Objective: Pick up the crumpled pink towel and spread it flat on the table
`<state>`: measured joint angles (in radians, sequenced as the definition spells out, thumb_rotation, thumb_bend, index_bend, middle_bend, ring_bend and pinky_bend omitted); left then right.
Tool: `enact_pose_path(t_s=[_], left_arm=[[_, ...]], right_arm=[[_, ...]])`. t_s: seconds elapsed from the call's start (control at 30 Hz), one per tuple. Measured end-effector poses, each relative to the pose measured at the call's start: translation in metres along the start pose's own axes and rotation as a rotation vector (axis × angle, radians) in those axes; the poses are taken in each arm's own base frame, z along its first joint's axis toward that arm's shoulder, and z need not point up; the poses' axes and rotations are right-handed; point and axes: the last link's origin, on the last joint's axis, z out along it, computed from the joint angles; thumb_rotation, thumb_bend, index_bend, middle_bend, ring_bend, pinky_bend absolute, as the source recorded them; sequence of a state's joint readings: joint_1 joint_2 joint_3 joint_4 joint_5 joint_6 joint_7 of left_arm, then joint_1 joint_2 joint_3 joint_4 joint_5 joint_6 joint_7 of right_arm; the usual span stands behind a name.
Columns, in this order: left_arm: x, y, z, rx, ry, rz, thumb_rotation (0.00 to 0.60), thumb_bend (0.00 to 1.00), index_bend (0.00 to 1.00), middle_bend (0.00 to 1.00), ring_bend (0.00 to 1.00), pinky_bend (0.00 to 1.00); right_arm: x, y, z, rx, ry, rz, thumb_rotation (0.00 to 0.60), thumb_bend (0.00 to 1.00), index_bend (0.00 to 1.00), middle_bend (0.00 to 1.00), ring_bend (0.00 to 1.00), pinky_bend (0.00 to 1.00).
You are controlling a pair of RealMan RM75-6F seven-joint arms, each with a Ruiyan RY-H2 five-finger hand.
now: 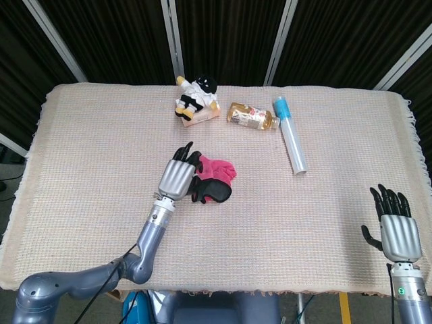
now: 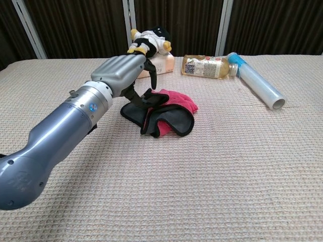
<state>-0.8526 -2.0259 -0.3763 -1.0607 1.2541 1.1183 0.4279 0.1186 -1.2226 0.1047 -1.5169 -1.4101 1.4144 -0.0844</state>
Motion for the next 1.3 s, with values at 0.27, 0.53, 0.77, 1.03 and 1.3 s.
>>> enact_pose_path(t_s=[0.27,0.53,0.77,1.03,1.3], left_arm=[[-0.006,0.019,0.007,-0.029,0.066,0.000,0.600,0.33,0.53,0.25,0.03,0.15],[-0.007,0.005,0.007,-0.003,0.088,0.005,0.600,0.34,0.54,0.26,0.03,0.15],[-0.012,0.000,0.008,0.009,0.067,-0.003,0.600,0.44,0.61,0.28,0.05,0.15],[-0.012,-0.003,0.006,0.006,0.078,-0.018,0.600,0.48,0.64,0.28,0.05,0.15],[0.018,0.002,0.024,-0.028,0.139,-0.037,0.600,0.48,0.64,0.28,0.05,0.15]], right_arm=[[0.001,-0.001,-0.001,0.007,0.001,0.015,0.600,0.33,0.00,0.00,0.00,0.00],[0.001,-0.002,-0.001,0.009,0.003,0.025,0.600,0.33,0.00,0.00,0.00,0.00],[-0.001,-0.006,-0.002,0.020,0.000,0.024,0.600,0.33,0.00,0.00,0.00,0.00],[-0.004,-0.006,-0.002,0.017,-0.016,0.021,0.600,0.33,0.00,0.00,0.00,0.00],[-0.008,-0.005,0.001,0.007,-0.043,0.030,0.600,0.33,0.00,0.00,0.00,0.00]])
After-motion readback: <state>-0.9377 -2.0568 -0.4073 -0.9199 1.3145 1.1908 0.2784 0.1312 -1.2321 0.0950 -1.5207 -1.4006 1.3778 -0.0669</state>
